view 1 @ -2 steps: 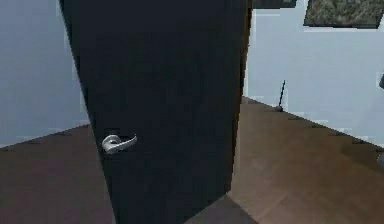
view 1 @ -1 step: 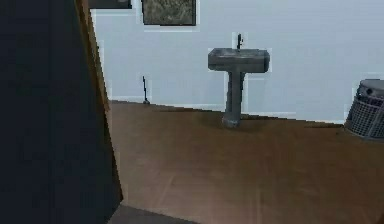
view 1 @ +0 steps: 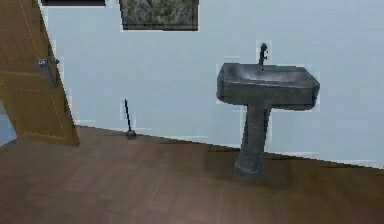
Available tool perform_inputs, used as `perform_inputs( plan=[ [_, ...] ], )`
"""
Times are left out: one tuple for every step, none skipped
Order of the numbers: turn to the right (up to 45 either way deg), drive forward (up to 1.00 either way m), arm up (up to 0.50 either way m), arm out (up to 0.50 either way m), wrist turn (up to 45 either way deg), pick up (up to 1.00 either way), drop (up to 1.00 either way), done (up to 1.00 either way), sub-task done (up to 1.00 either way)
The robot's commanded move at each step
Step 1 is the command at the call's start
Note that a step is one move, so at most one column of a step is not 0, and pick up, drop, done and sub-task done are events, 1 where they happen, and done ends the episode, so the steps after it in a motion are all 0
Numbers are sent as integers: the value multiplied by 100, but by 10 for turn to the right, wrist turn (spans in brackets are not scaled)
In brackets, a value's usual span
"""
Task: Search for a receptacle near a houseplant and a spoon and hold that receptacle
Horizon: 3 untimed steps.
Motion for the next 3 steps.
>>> perform_inputs(
  plan=[
    [60, 0, 0, 0, 0, 0, 0, 0, 0],
    [0, 30, 0, 0, 0, 0, 0, 0, 0],
    [120, 0, 0, 0, 0, 0, 0, 0, 0]
  ],
)
